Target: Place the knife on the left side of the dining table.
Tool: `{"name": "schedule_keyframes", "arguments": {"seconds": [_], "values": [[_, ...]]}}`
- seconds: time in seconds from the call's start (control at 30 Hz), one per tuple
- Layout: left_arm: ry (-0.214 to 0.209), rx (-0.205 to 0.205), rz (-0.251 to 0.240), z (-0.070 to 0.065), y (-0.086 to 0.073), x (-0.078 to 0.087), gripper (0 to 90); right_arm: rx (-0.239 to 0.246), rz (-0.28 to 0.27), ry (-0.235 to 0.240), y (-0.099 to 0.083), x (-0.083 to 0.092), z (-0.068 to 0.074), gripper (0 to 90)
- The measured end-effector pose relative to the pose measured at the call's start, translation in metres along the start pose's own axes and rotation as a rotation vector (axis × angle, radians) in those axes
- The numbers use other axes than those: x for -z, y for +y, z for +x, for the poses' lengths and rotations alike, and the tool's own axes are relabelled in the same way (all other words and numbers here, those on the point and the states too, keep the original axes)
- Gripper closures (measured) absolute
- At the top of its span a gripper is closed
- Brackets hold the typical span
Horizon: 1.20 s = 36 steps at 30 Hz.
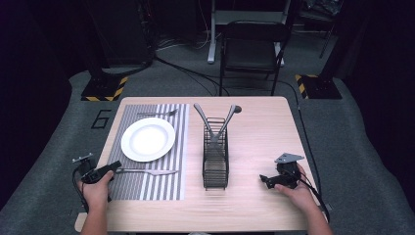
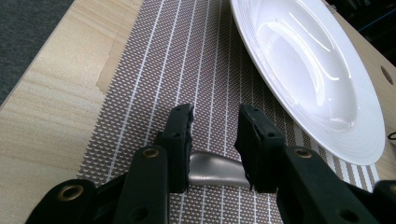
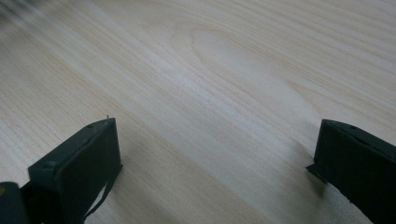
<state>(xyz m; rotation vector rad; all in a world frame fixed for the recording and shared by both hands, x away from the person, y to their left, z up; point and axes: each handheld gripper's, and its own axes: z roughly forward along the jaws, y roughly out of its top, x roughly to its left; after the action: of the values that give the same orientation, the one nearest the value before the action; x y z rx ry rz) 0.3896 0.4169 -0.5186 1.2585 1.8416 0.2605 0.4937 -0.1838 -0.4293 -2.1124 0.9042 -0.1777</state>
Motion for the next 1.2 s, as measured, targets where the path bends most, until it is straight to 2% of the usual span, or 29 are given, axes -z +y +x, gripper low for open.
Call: {"name": "schedule_keyframes", "arguments": {"seconds": [0.13,0.27,0.37,0.43,0.47,0.5,0.57,0.7,0.87,0.9,1.1,1.2], "values": [[0.003,-0.014,-0.007,-0.001,0.001,0.001,64.7,0.0,0.0,0.0,0.0,0.0,0.0,0.0],[-0.013,-0.031,-0.022,-0.009,0.002,0.005,62.6,0.0,0.0,0.0,0.0,0.0,0.0,0.0],[-0.034,-0.07,-0.03,-0.021,0.003,0.008,60.9,0.0,0.0,0.0,0.0,0.0,0.0,0.0],[-0.044,-0.123,-0.025,-0.027,0.003,0.01,59.9,0.0,0.0,0.0,0.0,0.0,0.0,0.0],[-0.048,-0.13,-0.026,-0.031,0.002,0.01,59.5,0.0,0.0,0.001,0.0,0.0,0.0,0.0],[-0.054,-0.157,-0.021,-0.035,0.002,0.01,59.4,0.0,0.0,0.0,0.0,0.0,0.0,0.0],[-0.062,-0.169,-0.02,-0.043,0.001,0.01,58.7,0.0,0.0,0.0,0.0,0.0,0.0,0.0],[-0.071,-0.236,-0.016,-0.057,-0.001,0.01,58.0,-0.002,0.002,0.003,0.0,0.0,0.0,0.0],[-0.099,-0.286,0.0,-0.071,-0.004,0.009,56.2,0.0,0.0,0.0,0.0,0.0,0.0,0.0],[-0.103,-0.311,0.007,-0.074,-0.005,0.008,56.0,0.0,0.0,0.0,0.0,0.0,0.0,0.0],[-0.124,-0.353,0.032,-0.09,-0.015,0.004,53.8,0.0,0.0,0.0,0.0,0.0,0.0,0.0],[-0.135,-0.376,0.024,-0.098,-0.019,0.002,53.6,0.0,0.0,0.0,0.0,0.0,0.0,0.0]]}}
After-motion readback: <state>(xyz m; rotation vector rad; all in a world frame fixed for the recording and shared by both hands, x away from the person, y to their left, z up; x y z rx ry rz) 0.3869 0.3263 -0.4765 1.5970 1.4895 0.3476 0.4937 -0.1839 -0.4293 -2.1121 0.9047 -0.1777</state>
